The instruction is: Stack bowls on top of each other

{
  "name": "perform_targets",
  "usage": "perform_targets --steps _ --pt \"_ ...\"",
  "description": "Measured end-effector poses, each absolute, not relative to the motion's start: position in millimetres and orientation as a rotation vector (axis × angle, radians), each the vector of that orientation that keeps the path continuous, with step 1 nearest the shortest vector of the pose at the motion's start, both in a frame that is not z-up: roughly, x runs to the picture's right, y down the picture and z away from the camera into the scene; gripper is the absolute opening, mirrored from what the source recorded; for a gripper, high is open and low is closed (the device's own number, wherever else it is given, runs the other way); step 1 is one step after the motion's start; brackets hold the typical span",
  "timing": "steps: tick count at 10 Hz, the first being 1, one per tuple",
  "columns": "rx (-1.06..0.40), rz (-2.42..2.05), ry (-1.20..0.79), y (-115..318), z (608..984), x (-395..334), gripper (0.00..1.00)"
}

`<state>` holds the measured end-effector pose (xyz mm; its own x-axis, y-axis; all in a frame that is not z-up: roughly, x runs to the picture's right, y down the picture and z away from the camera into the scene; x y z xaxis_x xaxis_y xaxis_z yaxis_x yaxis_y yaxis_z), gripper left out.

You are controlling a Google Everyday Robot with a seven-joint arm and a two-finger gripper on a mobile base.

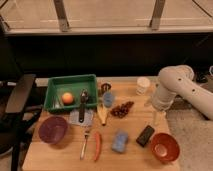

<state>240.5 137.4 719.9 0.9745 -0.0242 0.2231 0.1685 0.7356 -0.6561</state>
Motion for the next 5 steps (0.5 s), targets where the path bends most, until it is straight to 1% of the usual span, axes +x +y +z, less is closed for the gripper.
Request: perform_targets --steps 5 --pt "-0.723 -0.216 -0.171 174 720 260 0.69"
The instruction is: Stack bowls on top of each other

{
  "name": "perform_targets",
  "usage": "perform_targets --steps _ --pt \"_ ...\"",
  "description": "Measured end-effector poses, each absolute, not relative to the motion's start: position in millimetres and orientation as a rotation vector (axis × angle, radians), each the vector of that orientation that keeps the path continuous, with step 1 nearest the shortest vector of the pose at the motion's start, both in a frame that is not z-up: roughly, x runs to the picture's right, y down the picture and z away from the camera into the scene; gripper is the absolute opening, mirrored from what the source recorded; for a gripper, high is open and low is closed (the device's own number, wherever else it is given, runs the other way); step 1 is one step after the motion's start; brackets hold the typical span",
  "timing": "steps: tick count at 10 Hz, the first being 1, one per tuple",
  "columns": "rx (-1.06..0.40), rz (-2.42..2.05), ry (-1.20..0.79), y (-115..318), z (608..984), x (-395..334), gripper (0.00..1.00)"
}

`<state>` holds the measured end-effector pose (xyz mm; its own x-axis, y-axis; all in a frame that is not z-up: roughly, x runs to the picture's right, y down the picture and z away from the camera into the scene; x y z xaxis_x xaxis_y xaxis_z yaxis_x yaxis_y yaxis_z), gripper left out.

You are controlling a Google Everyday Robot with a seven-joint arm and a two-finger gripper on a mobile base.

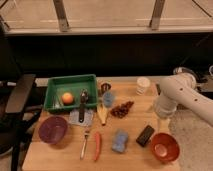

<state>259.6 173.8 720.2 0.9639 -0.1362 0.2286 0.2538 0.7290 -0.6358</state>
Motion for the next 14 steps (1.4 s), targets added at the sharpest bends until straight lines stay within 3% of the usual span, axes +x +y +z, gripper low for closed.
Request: perform_targets --steps 9,11,14 --pt "-0.793 -0.174 -0.117 222 769 306 0.69" --pt "-0.817 -0.151 -0.128 232 773 315 0.56" --pt "-0.838 -0.143 -0.149 246 772 319 0.25"
